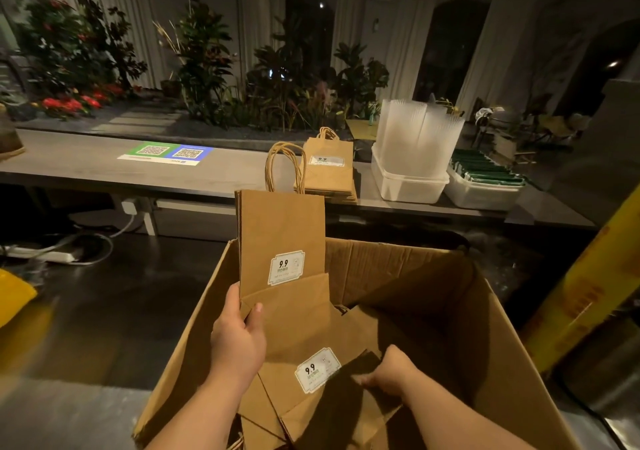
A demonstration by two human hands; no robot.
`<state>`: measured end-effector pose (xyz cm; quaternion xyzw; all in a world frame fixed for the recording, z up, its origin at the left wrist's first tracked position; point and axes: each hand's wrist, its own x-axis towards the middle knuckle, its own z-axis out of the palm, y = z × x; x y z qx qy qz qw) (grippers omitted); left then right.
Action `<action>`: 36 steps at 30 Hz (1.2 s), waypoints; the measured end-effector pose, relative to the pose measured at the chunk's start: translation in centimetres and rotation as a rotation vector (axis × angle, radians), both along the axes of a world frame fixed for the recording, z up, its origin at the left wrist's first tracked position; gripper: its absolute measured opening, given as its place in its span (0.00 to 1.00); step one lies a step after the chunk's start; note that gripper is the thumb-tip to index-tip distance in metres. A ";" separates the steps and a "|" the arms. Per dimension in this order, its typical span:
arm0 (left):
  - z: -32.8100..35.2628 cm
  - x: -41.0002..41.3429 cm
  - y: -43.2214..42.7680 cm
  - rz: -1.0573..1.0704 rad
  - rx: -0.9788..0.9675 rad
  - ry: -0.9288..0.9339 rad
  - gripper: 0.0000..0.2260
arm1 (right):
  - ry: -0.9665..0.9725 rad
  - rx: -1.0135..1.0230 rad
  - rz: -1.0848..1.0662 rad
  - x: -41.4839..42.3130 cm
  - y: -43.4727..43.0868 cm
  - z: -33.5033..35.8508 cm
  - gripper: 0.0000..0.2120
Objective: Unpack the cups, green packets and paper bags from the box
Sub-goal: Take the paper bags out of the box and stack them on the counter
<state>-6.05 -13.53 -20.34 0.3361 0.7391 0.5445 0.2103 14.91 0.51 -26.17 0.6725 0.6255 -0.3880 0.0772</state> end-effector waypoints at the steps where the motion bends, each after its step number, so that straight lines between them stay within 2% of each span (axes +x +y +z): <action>1: -0.1 0.0 0.0 0.005 0.002 -0.001 0.17 | 0.068 -0.020 -0.032 0.0 0.1 0.7 0.40; 4: -0.2 -0.3 -0.1 0.021 0.003 0.000 0.18 | 0.121 -0.028 0.012 0.7 0.3 3.7 0.30; 7: -0.1 -0.3 0.0 0.035 0.007 -0.021 0.18 | 0.037 0.167 0.111 2.0 0.6 7.7 0.23; 10: -0.1 -0.6 0.3 0.070 -0.010 -0.068 0.19 | -0.054 0.332 0.231 3.0 0.7 12.4 0.28; 12: -0.2 -0.6 0.3 0.085 -0.028 -0.090 0.20 | -0.042 0.426 0.273 3.8 0.6 15.7 0.30; 16: -0.4 -0.7 0.4 0.103 -0.020 -0.170 0.21 | 0.186 0.517 0.251 6.2 0.3 21.0 0.27; 19: -0.2 -0.5 0.3 0.111 0.001 -0.269 0.23 | 0.574 0.466 0.145 7.5 -0.8 22.4 0.25; 22: -0.2 -0.6 0.4 0.098 0.032 -0.425 0.20 | 0.927 0.391 -0.009 7.1 -1.4 21.5 0.23; 25: 0.7 -0.5 0.4 0.017 0.030 -0.598 0.20 | 1.083 0.204 -0.104 5.1 -1.4 18.1 0.20; 28: 1.1 0.1 0.0 -0.081 0.036 -0.607 0.24 | 1.041 0.074 -0.163 3.0 -1.7 12.8 0.18; 32: 0.5 0.9 -0.5 -0.233 0.040 -0.443 0.17 | 0.907 0.050 -0.161 1.0 -1.5 7.5 0.22; 34: 0.6 1.1 -0.5 -0.245 0.055 -0.447 0.15 | 0.909 0.016 -0.208 0.4 -1.5 6.4 0.23; 36: 0.5 1.2 -0.5 -0.244 0.081 -0.506 0.12 | 0.887 0.024 -0.202 -0.3 -1.5 5.7 0.19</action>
